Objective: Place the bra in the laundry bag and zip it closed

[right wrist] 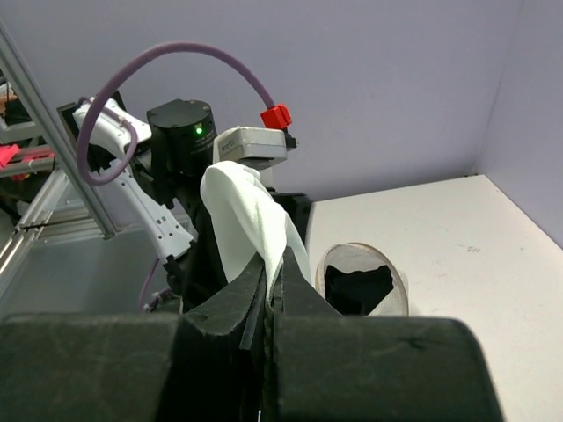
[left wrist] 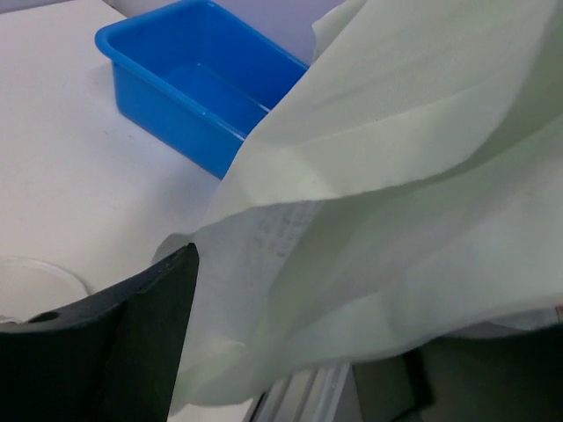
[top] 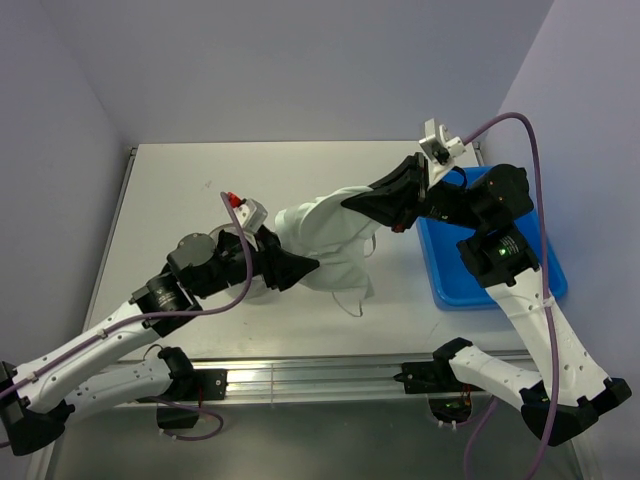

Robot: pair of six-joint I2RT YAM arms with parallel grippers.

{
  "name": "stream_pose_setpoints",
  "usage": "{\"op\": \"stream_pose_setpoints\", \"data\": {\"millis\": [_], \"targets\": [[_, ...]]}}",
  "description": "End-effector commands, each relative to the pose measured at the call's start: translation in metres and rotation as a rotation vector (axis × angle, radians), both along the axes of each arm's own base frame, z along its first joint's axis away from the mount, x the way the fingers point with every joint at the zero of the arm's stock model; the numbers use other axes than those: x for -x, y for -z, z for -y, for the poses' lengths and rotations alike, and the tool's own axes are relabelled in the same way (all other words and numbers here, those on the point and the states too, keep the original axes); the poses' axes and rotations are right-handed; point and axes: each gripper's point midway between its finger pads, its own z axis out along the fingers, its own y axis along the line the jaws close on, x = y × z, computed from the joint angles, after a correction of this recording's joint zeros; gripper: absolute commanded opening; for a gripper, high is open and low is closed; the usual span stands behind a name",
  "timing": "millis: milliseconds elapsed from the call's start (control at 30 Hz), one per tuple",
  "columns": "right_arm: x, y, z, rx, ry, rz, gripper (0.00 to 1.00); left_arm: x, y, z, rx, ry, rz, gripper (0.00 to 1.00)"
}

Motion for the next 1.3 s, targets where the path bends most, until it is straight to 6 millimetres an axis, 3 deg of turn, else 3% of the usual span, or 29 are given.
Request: {"op": "stream_pose_setpoints", "data": {"millis": [0,67,100,167,200,233,500,667,800,833,900,933,1033,1267], "targets": [[0.009,-0.015,0.003,-0.016,-0.009,0.077,0.00,0.004,-0.029,0.003,0.088,0.026,0.059,0.52],[0.010,-0.012,0.003,-0.001,-0.014,0.105,0.00,0.004,-0.027,0.006,0.089,0.037,0.050,0.43],[0.011,-0.008,0.003,0.012,-0.017,0.100,0.00,0.003,-0.025,0.008,0.082,0.035,0.043,0.29],[0.011,-0.002,0.005,0.041,-0.011,0.121,0.00,0.001,-0.021,0.010,0.067,0.034,0.022,0.18],[0.011,0.000,0.005,0.047,-0.009,0.127,0.00,-0.001,-0.019,0.011,0.070,0.029,0.010,0.06],[0.013,0.001,0.006,0.052,-0.006,0.138,0.00,-0.002,-0.019,0.012,0.073,0.025,0.003,0.01],[0.029,0.018,0.011,0.112,-0.051,0.206,0.00,-0.035,0.007,0.018,-0.010,-0.100,-0.124,0.00],[0.048,0.030,0.014,0.106,-0.111,0.189,0.09,-0.066,0.012,0.008,0.009,-0.147,-0.202,0.00],[0.055,0.053,0.015,0.079,-0.126,0.094,0.21,-0.084,0.008,-0.001,0.042,-0.176,-0.249,0.00],[0.053,0.073,0.015,0.075,-0.117,0.052,0.29,-0.086,0.006,-0.002,0.045,-0.182,-0.247,0.00],[0.054,0.086,0.017,0.059,-0.095,0.012,0.38,-0.089,0.004,-0.002,0.045,-0.195,-0.253,0.00],[0.044,0.104,0.016,0.061,-0.053,-0.069,0.43,-0.089,0.004,-0.003,0.046,-0.197,-0.255,0.00],[0.040,0.126,0.016,0.073,-0.028,-0.151,0.64,-0.092,0.003,-0.005,0.051,-0.220,-0.255,0.00],[-0.003,0.134,0.028,0.044,0.239,-0.287,0.87,-0.095,0.011,-0.018,0.047,-0.297,-0.266,0.00]]}}
